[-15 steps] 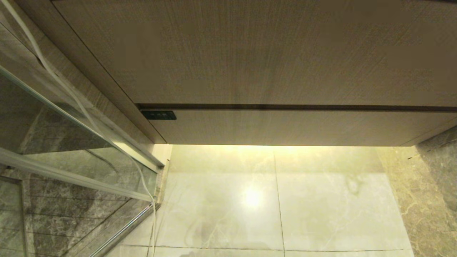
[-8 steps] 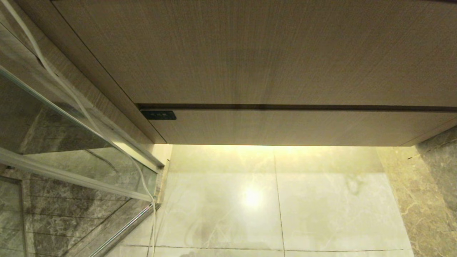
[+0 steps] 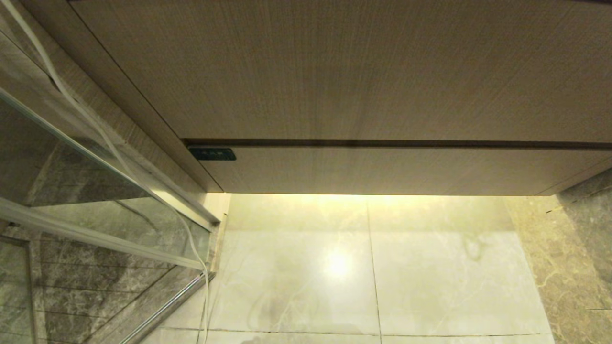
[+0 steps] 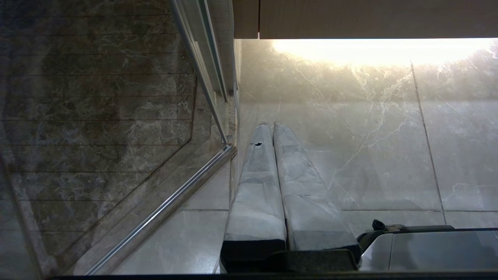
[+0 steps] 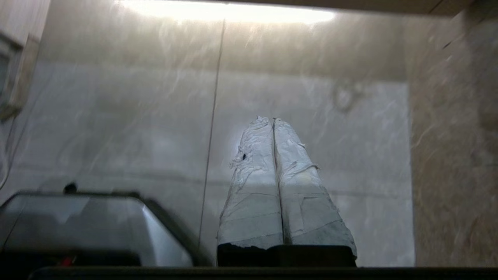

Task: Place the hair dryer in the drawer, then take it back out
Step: Pull open the drawer

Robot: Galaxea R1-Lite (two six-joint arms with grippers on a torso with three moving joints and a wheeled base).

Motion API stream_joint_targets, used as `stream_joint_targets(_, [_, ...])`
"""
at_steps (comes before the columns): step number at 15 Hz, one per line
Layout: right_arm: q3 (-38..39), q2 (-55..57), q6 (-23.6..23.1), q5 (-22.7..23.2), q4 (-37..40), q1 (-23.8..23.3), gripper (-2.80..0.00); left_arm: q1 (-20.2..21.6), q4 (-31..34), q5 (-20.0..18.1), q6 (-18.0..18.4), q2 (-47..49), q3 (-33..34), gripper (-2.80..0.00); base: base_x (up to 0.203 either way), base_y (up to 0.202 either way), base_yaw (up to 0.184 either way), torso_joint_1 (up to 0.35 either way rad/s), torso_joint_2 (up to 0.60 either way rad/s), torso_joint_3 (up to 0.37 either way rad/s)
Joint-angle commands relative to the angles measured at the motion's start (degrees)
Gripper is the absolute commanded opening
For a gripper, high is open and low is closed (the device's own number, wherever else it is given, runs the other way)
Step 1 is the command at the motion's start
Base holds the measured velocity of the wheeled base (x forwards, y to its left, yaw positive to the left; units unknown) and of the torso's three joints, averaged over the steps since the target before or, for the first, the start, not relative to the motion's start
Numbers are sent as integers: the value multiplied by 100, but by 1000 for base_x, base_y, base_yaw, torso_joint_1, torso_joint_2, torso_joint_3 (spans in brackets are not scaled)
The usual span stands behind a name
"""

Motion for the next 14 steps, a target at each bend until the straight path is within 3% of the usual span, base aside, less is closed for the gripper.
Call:
stream_joint_targets(1, [-854, 667, -2, 156, 611, 5, -280, 0, -1, 1, 1, 0, 0, -280, 0, 0, 0, 0, 0, 0])
stream_joint_targets(5, [-4729, 2288, 2, 646, 2279, 8, -280, 0, -1, 1, 1, 0, 0, -280, 0, 0, 0, 0, 0, 0])
stream_joint_targets(7, [-5675, 2965, 3, 830, 2964, 9, -280, 0, -1, 1, 1, 0, 0, -280, 0, 0, 0, 0, 0, 0])
stream_joint_targets(14, [-5319, 2736, -40, 992, 3424, 28, -280, 0, -1, 1, 1, 0, 0, -280, 0, 0, 0, 0, 0, 0])
